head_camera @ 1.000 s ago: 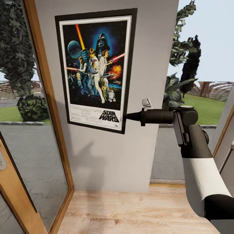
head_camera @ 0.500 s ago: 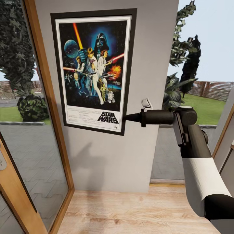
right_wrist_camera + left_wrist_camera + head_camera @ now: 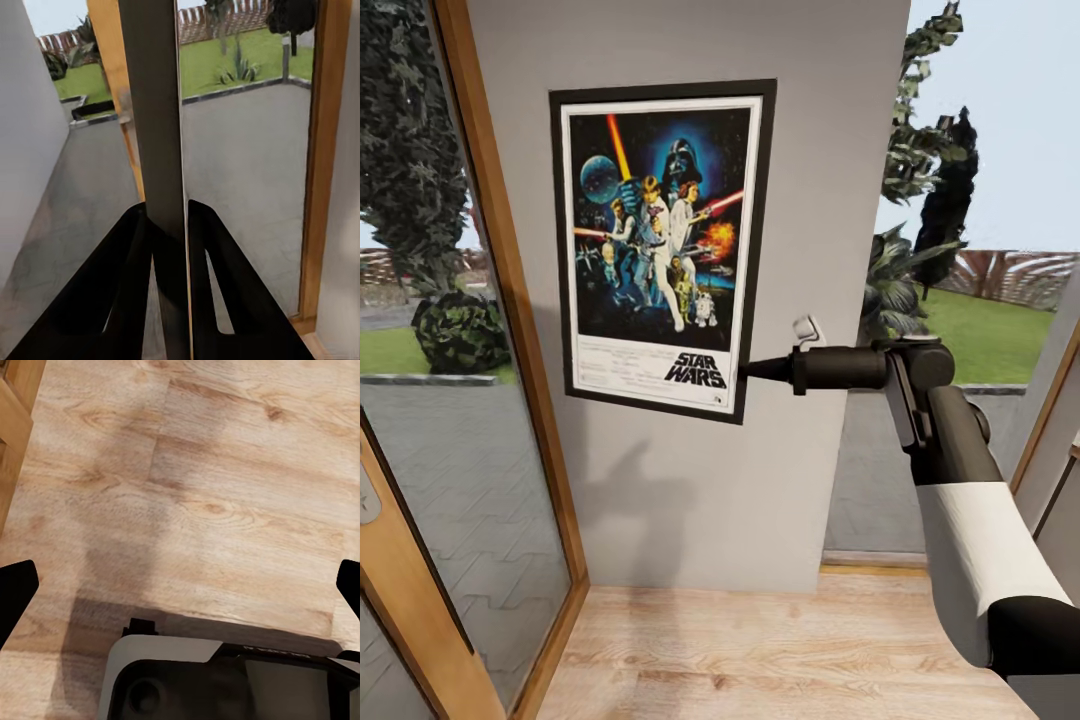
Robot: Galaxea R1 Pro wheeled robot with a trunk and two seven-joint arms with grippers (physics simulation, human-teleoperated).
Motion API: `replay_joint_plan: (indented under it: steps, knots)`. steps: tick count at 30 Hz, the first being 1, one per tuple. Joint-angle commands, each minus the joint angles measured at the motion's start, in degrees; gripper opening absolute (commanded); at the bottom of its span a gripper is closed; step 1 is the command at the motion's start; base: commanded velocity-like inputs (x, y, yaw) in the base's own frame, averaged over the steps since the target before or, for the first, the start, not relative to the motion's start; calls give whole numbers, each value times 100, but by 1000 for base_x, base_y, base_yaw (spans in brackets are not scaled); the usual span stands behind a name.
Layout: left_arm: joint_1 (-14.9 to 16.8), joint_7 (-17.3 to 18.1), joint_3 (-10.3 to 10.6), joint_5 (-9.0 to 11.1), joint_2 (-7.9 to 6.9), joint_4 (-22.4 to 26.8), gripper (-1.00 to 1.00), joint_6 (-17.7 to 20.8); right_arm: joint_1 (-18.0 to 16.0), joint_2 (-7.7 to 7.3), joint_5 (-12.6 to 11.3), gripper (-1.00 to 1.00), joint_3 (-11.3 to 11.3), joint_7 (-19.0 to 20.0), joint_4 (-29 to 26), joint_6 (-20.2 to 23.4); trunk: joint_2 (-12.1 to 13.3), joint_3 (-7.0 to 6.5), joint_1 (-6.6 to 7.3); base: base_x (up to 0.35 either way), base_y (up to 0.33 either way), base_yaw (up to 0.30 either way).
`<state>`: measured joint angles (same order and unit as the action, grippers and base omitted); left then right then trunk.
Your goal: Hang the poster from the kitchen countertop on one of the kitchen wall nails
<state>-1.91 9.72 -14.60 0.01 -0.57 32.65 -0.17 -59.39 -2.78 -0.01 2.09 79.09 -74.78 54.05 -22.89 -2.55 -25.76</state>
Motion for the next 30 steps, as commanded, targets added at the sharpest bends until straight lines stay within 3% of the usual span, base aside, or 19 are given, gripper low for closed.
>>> replay_joint_plan:
  steps: [1,19,30]
  knots:
    - [-2,39,-25,-1,4,4,100,-2,-2,-3,-8,-100,4,20,15,70,-3,1,-2,0,0,0]
    - [-2,39,-25,-1,3,9,100,-1,-2,-4,-25,-100,2,19,56,71,-3,1,-2,4,0,0]
    - [-2,39,-25,-1,4,13,100,-1,-2,-3,-27,-100,2,26,11,71,-3,1,-2,263,0,0]
